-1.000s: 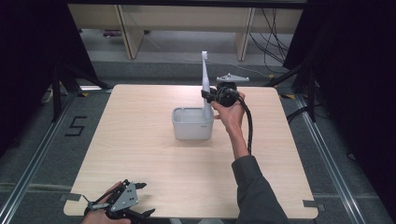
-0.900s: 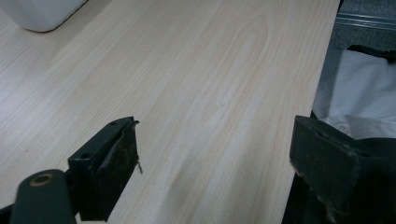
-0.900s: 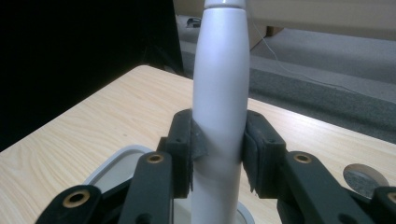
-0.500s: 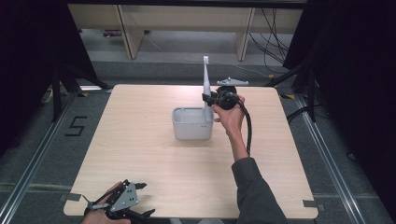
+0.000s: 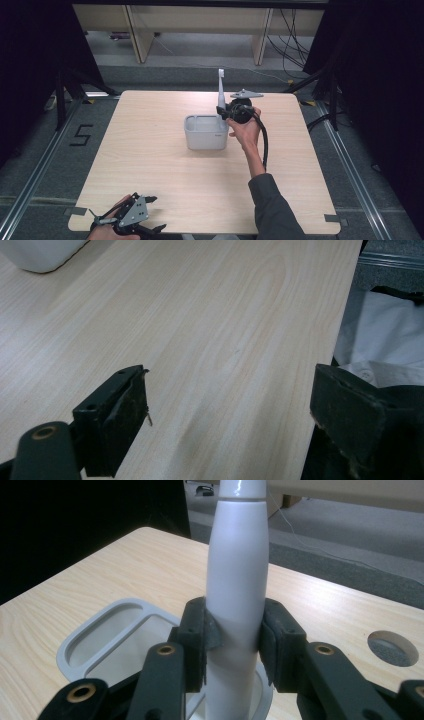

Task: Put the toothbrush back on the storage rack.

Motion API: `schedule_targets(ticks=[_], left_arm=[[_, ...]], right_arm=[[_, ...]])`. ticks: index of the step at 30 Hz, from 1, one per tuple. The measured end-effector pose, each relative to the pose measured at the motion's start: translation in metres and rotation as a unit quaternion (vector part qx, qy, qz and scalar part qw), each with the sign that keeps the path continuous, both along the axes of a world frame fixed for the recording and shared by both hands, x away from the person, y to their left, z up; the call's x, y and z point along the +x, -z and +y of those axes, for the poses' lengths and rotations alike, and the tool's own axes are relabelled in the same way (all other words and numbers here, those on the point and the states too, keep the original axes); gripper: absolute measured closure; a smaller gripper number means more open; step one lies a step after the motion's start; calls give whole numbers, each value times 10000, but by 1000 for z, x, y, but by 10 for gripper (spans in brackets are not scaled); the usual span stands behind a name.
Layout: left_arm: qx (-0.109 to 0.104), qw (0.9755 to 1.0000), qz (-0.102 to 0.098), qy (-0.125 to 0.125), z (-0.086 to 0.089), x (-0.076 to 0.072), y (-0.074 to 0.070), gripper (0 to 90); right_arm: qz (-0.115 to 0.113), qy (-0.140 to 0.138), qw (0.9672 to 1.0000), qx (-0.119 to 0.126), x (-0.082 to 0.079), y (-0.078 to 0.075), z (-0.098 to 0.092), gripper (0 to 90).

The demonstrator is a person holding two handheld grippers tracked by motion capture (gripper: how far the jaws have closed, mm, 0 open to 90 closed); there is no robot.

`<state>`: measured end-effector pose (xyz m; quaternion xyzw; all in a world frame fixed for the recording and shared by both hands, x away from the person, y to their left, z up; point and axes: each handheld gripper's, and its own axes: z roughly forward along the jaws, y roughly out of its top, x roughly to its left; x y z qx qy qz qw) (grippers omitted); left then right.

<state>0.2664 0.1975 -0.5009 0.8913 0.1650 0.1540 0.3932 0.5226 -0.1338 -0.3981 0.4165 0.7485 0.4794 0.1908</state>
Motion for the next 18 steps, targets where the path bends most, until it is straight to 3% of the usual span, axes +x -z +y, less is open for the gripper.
schedule_targets(ticks=[1, 2, 3, 4, 5, 6, 8, 11, 13, 14, 15, 16, 17, 18], left_arm=[[-20, 10000, -4, -18, 0, 0, 0, 148], [-119, 9999, 41, -49, -1, 0, 1, 148], [-42, 10000, 41, -40, 0, 0, 0, 147], [-51, 10000, 36, -41, 0, 0, 0, 148], [-79, 9999, 51, -46, -1, 0, 1, 147], [-98, 9999, -32, -68, -1, 0, 2, 148], [30, 10000, 15, 8, 0, 1, 1, 148], [-107, 9999, -28, -71, -1, 0, 2, 147], [-13, 9999, -94, -73, 0, 1, 1, 148], [-120, 9999, 4, -105, -1, -1, 2, 148], [-124, 9999, -24, -92, -1, 0, 2, 148], [-44, 9999, 73, -60, 0, 0, 1, 148], [-57, 10000, 31, -33, 0, 0, 1, 147], [-98, 9999, 5, -56, -1, -1, 1, 148]], right_arm=[[-63, -48, 9999, -68, 1, 1, -1, 662], [14, -10, 10000, -26, -1, 2, 0, 662], [-81, 4, 10000, -57, -1, 4, -1, 662], [33, -14, 10000, -27, -2, 5, -1, 662], [-109, -28, 9999, -122, -1, 6, -3, 662], [22, 6, 10000, -43, -3, 7, -1, 662], [-4, -40, 10000, -75, -2, 10, -2, 662], [12, -10, 10000, -95, -3, 12, -3, 662], [46, 2, 9999, -161, -4, 14, -2, 662], [-12, -33, 9997, -232, -3, 14, -3, 662], [26, -1, 9998, -176, -4, 16, -2, 662], [71, 28, 9998, -189, -4, 16, -2, 662], [-66, -21, 9997, -246, -3, 18, -2, 662], [50, 13, 9998, -176, -4, 18, -1, 662]])
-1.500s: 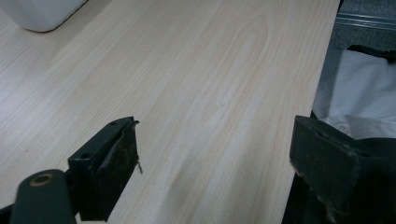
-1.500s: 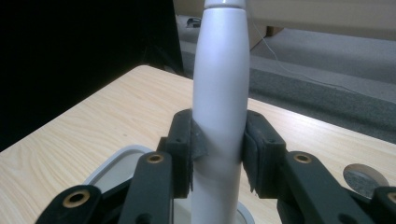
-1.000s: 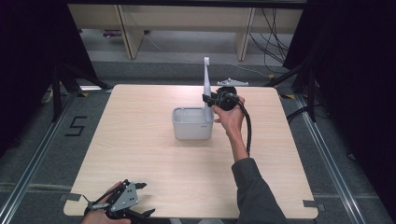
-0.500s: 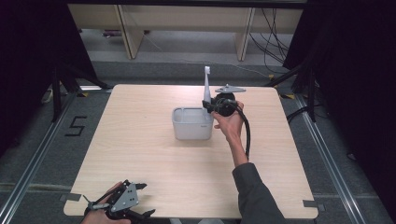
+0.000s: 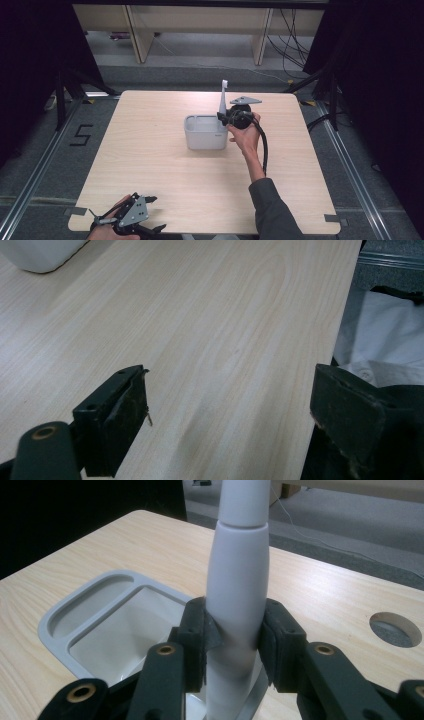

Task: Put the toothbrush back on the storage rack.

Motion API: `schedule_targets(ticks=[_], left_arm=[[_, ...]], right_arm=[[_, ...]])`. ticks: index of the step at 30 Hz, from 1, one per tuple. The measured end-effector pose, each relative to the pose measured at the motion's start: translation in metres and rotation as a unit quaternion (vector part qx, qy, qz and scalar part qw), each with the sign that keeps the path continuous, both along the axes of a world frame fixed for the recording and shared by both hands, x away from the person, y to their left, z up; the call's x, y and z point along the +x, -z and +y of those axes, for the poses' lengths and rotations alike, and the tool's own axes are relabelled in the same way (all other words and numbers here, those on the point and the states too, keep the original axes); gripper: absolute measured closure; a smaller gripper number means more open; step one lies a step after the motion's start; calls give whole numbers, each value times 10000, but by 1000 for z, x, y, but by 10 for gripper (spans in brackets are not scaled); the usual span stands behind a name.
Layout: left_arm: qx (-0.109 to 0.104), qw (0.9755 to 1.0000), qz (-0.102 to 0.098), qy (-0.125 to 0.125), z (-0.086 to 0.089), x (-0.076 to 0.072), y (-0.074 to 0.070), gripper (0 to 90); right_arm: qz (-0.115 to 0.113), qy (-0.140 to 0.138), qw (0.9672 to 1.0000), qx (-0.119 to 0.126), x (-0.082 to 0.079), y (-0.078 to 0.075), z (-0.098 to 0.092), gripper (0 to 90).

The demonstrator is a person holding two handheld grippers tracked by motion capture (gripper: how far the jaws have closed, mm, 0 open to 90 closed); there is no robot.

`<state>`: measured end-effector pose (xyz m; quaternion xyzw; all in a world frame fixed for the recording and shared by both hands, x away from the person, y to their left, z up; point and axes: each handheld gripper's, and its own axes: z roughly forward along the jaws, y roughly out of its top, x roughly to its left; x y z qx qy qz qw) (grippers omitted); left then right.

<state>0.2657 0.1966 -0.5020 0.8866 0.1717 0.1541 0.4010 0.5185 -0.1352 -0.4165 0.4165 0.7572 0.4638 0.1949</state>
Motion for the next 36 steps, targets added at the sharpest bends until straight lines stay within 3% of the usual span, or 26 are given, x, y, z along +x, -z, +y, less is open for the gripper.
schedule_targets(ticks=[1, 2, 3, 4, 5, 6, 10, 13, 16, 18, 20, 24, 27, 30, 33, 34, 36], left_arm=[[-17, 10000, 13, -2, 0, 0, 0, 148], [129, 9999, 4, 54, 1, 1, -2, 148], [128, 9999, -8, 48, 1, 1, -2, 148], [-1, 10000, 12, 1, 0, 0, 0, 148], [94, 9999, 21, 80, 1, 1, -1, 147], [50, 10000, -34, 44, 0, 1, 0, 148], [170, 9998, -23, 65, 1, 1, -2, 148], [80, 9999, -24, 57, 0, 1, 0, 148], [111, 9999, 7, 78, 1, 1, -1, 148], [210, 9997, -23, 107, 2, 2, -2, 148], [82, 10000, -10, 28, 1, 1, -1, 148], [121, 9999, -14, 65, 1, 1, -2, 148], [113, 9999, 3, 72, 1, 1, -2, 148], [147, 9999, 1, 72, 1, 1, -2, 148], [32, 10000, 35, 44, 0, 0, -1, 148], [163, 9998, 4, 73, 1, 1, -2, 148], [209, 9997, -72, 47, 1, 1, -1, 148]], right_arm=[[22, 16, 10000, -28, 0, 1, 0, 662], [-61, -31, 9999, -135, 1, 2, -2, 662], [-32, -4, 9999, -103, 1, 2, -1, 662], [-16, -12, 10000, -60, 1, 3, -1, 662], [47, 11, 10000, -20, 0, 3, 0, 662], [51, 7, 10000, -15, 0, 4, 0, 662], [15, 33, 10000, -80, 0, 5, -1, 662], [-78, 42, 9997, -231, 0, 6, -1, 663], [53, 82, 9999, -142, -1, 7, -1, 663], [8, 79, 9999, -151, -1, 7, -1, 663], [-95, 40, 9997, -240, 0, 8, -1, 663], [-19, 108, 9997, -228, -1, 7, 1, 664], [-199, 46, 9991, -379, 0, 8, 2, 665], [-61, 37, 9992, -384, -2, 7, 4, 666], [-52, 55, 9993, -358, -3, 7, 4, 668], [-113, 7, 9991, -404, -2, 8, 4, 668], [-138, -29, 9990, -421, -1, 8, 3, 665]])
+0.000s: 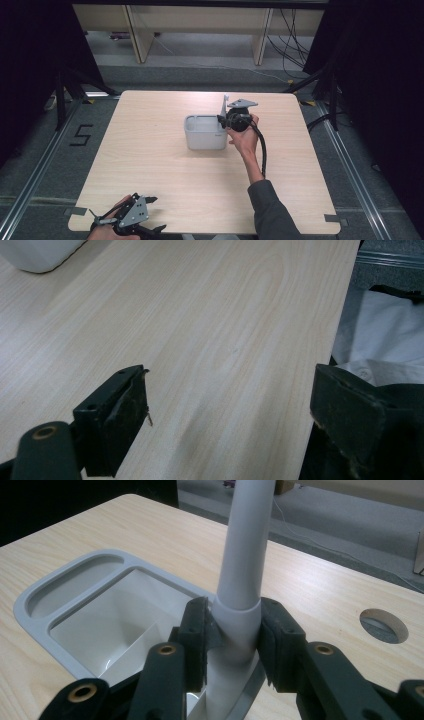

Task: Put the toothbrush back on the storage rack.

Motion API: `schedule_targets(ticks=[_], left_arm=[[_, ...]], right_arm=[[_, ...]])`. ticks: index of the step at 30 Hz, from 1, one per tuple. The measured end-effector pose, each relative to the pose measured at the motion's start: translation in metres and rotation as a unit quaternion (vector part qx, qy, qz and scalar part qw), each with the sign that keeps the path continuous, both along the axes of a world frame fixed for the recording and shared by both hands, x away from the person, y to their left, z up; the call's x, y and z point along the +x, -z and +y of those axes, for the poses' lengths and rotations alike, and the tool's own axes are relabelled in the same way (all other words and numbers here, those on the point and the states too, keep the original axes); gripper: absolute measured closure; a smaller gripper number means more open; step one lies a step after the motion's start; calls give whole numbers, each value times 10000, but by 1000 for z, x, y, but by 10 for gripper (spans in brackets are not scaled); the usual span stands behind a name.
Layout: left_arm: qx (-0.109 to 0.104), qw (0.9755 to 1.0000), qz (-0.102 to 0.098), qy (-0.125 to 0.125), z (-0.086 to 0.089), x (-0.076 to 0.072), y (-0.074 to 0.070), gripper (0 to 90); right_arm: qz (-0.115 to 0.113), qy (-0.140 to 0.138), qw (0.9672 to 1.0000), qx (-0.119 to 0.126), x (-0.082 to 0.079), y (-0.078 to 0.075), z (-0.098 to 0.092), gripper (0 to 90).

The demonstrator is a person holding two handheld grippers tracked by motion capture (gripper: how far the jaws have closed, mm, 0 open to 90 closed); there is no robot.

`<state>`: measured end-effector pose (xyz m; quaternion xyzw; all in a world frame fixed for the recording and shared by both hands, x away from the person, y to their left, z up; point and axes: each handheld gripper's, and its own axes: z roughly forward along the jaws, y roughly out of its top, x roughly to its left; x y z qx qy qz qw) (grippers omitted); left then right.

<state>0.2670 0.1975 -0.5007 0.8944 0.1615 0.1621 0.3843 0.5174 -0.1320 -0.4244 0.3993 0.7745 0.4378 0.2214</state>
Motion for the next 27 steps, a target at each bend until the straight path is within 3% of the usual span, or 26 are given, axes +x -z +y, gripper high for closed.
schedule_targets(ticks=[1, 3, 5, 7, 8, 9, 10, 11, 13, 17, 19, 21, 25, 27], left_arm=[[-101, 9999, 92, 31, 0, 0, 0, 148], [-47, 10000, 65, 18, 0, 0, -1, 148], [-49, 10000, 80, 28, 0, -1, 0, 148], [-63, 10000, 32, -9, 0, 0, 0, 148], [-62, 10000, 26, -8, -1, 0, 0, 148], [30, 10000, 46, 52, 1, 0, -1, 148], [-58, 10000, 71, 21, 0, -1, 0, 148], [27, 10000, -1, 15, 0, 0, 0, 148], [-108, 9999, 89, 29, 0, 0, 0, 148], [-8, 10000, 18, 8, 0, 0, 0, 148], [-59, 10000, 29, -13, -1, 0, 0, 148], [59, 10000, 0, 19, 0, 0, -1, 148], [-104, 9999, 79, -12, -1, -1, 1, 148], [-60, 10000, 34, -7, -1, -1, 1, 148]], right_arm=[[17, -10, 10000, 0, 0, 0, 0, 663], [61, 104, 9999, 95, -2, 1, 0, 652], [-73, 29, 10000, 48, -2, 2, 0, 608], [84, 47, 9998, 173, -4, 1, 2, 563], [-48, 78, 9999, 126, -4, 2, 3, 549], [-29, 109, 9999, 80, -5, 1, 3, 545], [-15, 92, 9999, 81, -5, 1, 3, 539], [-2, 119, 9998, 128, -5, 1, 2, 518], [26, 146, 9998, 144, -5, 1, 1, 477], [-43, 212, 9996, 203, -7, 0, -5, 445], [-82, 184, 9994, 297, -9, -2, -9, 435], [-44, 217, 9986, 475, -12, -5, -12, 433], [-176, 67, 9991, 387, -15, -9, -17, 420], [-156, 126, 9987, 479, -19, -9, -18, 412]])
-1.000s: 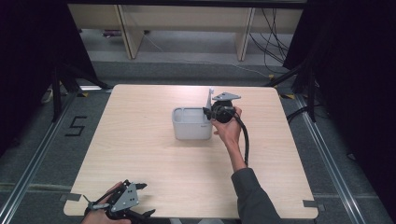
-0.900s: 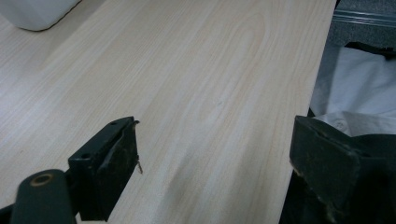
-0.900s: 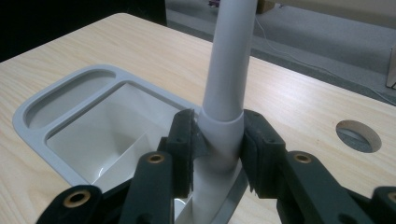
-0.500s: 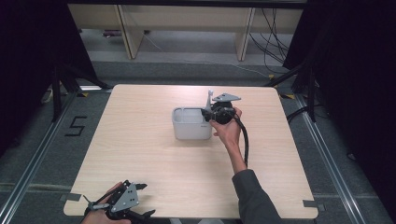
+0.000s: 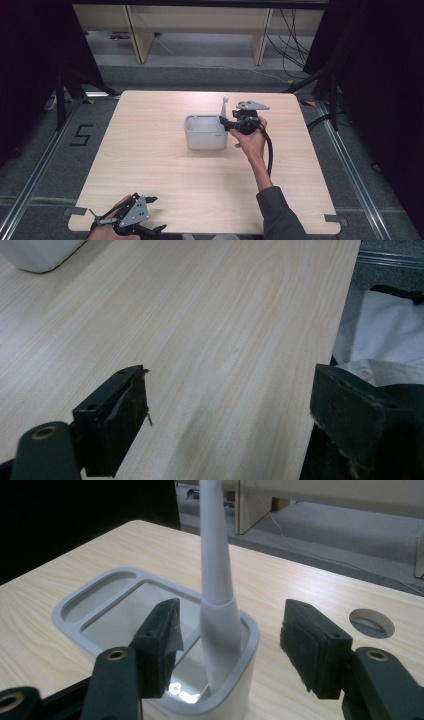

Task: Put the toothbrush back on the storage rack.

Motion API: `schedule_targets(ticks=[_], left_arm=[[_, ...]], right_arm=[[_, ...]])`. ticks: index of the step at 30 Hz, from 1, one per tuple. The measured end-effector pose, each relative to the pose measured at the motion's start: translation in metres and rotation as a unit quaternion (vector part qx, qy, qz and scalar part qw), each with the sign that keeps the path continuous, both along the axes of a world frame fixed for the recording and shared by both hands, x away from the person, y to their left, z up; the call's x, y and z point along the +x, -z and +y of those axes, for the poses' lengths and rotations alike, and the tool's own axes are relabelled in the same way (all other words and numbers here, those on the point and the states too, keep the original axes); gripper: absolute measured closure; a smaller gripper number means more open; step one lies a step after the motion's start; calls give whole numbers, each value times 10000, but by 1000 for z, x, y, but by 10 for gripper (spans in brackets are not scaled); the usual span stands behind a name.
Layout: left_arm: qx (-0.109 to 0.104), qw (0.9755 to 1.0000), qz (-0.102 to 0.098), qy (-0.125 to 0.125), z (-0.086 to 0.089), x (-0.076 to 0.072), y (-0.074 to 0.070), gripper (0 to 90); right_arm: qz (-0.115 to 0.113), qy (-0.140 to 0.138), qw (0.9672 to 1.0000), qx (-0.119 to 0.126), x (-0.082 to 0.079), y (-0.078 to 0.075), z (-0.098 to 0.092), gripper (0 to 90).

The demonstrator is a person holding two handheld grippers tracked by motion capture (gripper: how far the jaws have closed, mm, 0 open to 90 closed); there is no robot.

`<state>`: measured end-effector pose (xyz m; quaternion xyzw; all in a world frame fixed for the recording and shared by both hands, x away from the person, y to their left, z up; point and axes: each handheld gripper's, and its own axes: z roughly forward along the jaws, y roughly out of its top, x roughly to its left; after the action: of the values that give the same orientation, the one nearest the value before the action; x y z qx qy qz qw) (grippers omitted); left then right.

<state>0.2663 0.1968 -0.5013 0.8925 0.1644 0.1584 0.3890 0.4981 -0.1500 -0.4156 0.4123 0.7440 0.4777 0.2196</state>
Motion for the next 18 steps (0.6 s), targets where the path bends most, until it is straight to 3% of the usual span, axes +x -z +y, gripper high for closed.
schedule_targets(ticks=[4, 8, 10, 12, 13, 14, 16, 18], left_arm=[[-17, 10000, 41, 20, 0, 1, 0, 148], [24, 10000, 57, 29, 0, 0, 0, 148], [49, 10000, 55, 23, 0, 0, -1, 148], [74, 10000, -27, 0, 0, 0, -1, 148], [12, 10000, 20, -1, 0, 0, -1, 148], [116, 9999, 10, 31, 1, 1, -2, 148], [-119, 9999, 52, -9, -1, -1, -1, 148], [-42, 10000, -39, 15, -1, -1, -1, 148]], right_arm=[[46, 1, 10000, 5, -10, 1, -3, 400], [-96, -111, 9999, -39, -16, 1, -10, 401], [51, -14, 10000, 35, -21, -1, -10, 399], [-68, -106, 9999, 10, -22, -1, -13, 396], [58, -85, 9999, 41, -25, -2, -13, 395], [-36, -75, 10000, -7, -25, -2, -13, 395], [-15, -97, 9999, 39, -28, -3, -13, 393], [-100, -114, 9999, 23, -30, -3, -14, 391]])
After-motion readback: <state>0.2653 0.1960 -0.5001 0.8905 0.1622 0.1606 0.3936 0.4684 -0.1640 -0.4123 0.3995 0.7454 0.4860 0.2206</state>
